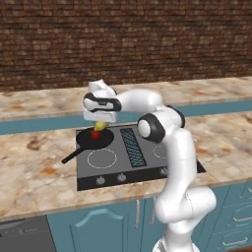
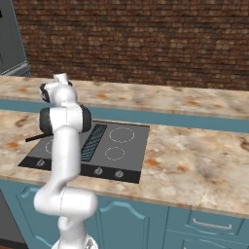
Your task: Put the lemon and bell pepper in the pan. Then turn on the rear left burner and set the heat to medium.
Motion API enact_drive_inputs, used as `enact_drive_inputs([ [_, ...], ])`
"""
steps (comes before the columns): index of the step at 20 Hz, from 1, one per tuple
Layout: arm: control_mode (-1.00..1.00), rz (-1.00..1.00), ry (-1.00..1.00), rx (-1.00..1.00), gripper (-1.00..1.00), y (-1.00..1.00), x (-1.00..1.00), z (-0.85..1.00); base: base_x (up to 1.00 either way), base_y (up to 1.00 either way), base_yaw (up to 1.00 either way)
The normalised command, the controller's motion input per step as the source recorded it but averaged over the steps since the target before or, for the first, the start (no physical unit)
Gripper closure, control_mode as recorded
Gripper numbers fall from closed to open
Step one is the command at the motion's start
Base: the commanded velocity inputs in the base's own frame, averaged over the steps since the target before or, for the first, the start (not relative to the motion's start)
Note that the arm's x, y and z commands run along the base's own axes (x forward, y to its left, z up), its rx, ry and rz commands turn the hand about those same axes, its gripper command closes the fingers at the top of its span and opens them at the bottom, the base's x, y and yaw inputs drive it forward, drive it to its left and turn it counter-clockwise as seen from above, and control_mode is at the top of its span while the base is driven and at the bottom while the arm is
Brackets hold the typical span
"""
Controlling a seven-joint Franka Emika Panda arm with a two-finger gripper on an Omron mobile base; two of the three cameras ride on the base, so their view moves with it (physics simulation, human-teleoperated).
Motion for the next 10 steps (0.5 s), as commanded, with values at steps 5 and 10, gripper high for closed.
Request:
enact_drive_inputs([
  [5, -1.0, 0.0, 0.02, 0.01, 1.0, 0.02, 0.22, -0.51, 0.0, 0.0, 0.0],
  [10, -1.0, 0.0, 0.07, 0.03, 1.0, 0.0, 0.07, -0.57, 0.0, 0.0, 0.0],
])
